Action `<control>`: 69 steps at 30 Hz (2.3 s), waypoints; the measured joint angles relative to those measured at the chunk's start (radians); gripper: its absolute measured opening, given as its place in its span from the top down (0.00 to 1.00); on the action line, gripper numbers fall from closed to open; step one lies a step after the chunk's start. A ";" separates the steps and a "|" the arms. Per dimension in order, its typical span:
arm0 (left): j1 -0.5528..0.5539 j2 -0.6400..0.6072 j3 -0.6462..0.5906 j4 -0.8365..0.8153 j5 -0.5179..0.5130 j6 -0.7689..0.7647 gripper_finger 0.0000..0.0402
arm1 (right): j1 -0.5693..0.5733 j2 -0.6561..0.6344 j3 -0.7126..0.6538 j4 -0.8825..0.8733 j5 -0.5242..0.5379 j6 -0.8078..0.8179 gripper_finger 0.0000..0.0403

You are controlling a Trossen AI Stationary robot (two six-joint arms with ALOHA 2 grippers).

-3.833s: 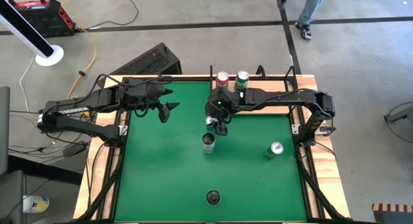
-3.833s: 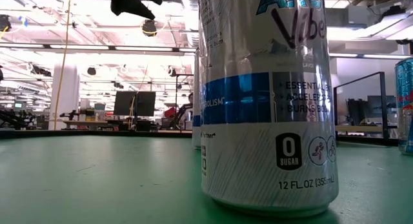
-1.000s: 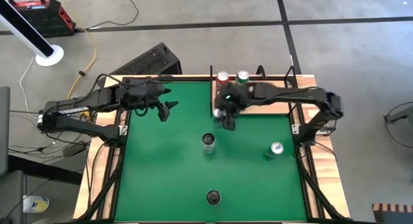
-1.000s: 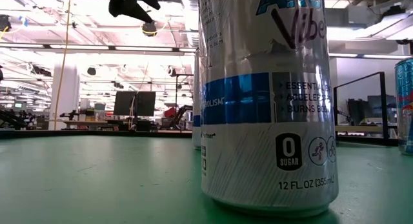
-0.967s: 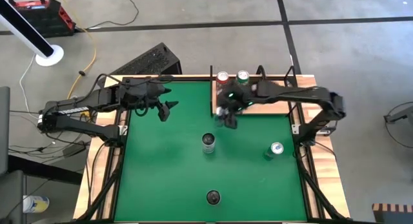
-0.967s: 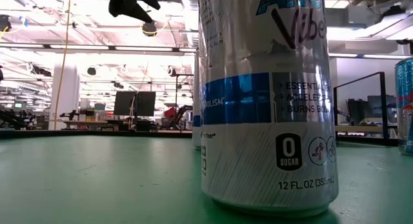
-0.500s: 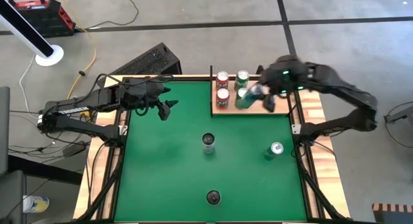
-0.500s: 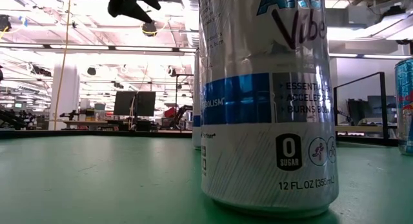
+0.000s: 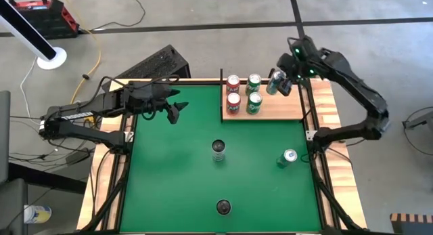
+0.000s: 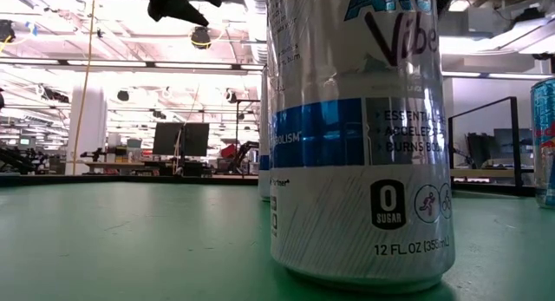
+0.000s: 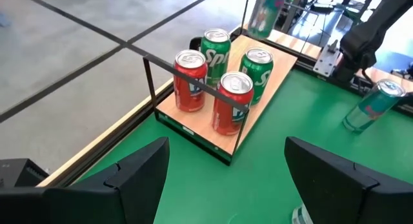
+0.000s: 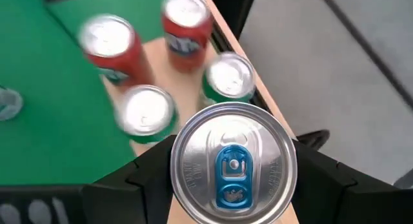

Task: Place canned beverage on shelf
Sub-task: Put the left blue soda can on the shelf

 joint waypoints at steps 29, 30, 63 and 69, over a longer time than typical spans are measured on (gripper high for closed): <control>0.000 0.000 0.000 -0.002 -0.034 -0.079 0.27 | -0.179 0.168 -0.274 0.285 -0.012 0.086 0.35; 0.000 0.000 0.000 -0.002 -0.034 -0.079 0.27 | -0.175 0.168 -0.282 0.296 -0.011 0.084 0.35; 0.000 0.000 0.000 -0.015 -0.033 -0.054 0.27 | -0.183 0.114 -0.327 0.347 -0.015 0.055 0.27; 0.000 0.000 0.000 -0.015 -0.033 -0.053 0.27 | -0.183 0.113 -0.326 0.351 -0.016 0.055 0.25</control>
